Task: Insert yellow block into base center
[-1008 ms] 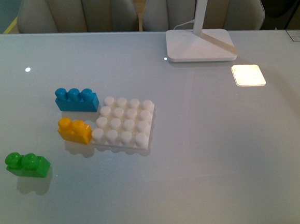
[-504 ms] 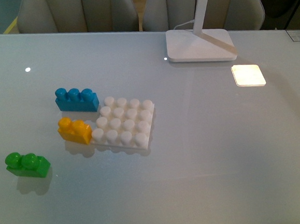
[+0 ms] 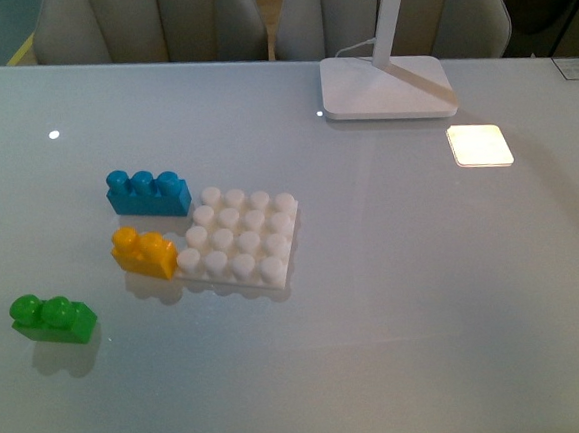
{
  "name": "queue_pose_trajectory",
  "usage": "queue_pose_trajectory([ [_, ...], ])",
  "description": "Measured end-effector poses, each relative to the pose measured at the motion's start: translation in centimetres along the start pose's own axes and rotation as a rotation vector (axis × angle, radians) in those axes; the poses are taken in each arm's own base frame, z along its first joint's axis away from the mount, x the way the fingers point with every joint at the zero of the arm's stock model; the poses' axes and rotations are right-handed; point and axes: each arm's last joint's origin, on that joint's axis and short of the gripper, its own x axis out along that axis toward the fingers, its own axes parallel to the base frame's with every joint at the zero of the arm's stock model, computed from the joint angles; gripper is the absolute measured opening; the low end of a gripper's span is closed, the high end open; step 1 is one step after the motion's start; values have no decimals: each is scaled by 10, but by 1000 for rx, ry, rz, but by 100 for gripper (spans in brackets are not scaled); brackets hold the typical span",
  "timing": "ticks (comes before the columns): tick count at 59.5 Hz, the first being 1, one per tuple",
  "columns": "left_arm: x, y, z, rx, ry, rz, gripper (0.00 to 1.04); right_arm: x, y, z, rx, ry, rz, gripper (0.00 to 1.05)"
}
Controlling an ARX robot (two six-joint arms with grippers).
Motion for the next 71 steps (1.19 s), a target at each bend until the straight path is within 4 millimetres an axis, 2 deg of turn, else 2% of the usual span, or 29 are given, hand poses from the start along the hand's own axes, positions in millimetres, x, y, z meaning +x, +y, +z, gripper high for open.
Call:
queue_pose_trajectory([
  [5, 0, 0, 0, 0, 0, 0, 97, 0, 0, 0, 0, -1, 0, 2],
  [27, 0, 0, 0, -10, 9, 10, 97, 0, 0, 0, -1, -1, 0, 71],
  [33, 3, 0, -3, -165, 385, 218, 97, 0, 0, 0, -1, -1, 0, 90],
  [35, 8, 0, -7, -224, 456, 247, 97, 0, 0, 0, 0, -1, -1, 97],
  [43, 29, 3, -3, -287, 474, 200, 97, 0, 0, 0, -1, -1, 0, 96],
  [50, 56, 4, -6, -252, 489, 130, 97, 0, 0, 0, -1, -1, 0, 96],
  [63, 108, -4, -47, -147, 588, 29, 97, 0, 0, 0, -1, -1, 0, 96],
  [71, 129, -15, -77, -93, 669, -26, 97, 0, 0, 0, -1, -1, 0, 96],
])
